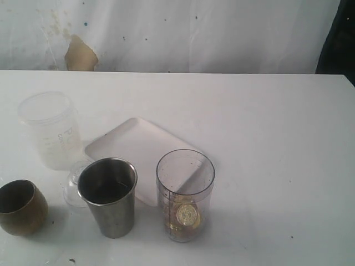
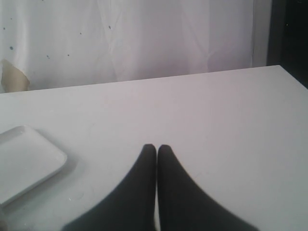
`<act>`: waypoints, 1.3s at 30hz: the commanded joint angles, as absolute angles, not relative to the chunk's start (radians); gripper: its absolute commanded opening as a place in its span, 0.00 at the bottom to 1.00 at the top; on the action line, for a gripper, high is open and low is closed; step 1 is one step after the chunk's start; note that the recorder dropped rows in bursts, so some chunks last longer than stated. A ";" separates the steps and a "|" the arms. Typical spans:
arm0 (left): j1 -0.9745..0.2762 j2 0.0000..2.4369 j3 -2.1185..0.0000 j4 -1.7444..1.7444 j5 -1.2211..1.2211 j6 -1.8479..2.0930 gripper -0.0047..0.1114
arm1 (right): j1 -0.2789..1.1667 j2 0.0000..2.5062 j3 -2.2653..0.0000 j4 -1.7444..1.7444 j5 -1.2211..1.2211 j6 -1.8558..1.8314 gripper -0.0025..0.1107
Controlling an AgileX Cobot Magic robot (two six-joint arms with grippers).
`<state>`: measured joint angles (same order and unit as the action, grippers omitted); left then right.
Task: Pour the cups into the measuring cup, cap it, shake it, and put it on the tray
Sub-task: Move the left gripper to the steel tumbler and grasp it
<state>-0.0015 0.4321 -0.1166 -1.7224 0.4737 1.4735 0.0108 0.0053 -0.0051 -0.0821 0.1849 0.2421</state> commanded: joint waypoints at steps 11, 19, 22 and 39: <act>-0.003 1.081 -0.582 -1.062 0.672 0.837 0.04 | 0.011 0.000 0.000 -0.082 0.179 0.248 0.02; -0.241 1.262 -0.814 -0.479 0.904 0.533 0.04 | 0.011 0.000 0.000 -0.082 0.179 0.248 0.02; -0.405 1.307 -0.814 -0.277 0.856 0.477 0.04 | 0.011 0.000 0.000 -0.082 0.179 0.248 0.02; -0.494 1.315 -0.641 -0.420 0.614 0.542 0.84 | 0.011 0.000 0.000 -0.082 0.179 0.248 0.02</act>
<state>-0.4714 1.3183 -0.6587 -0.3447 0.6733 0.5028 0.0108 0.0053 -0.0051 -0.0821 0.1849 0.2439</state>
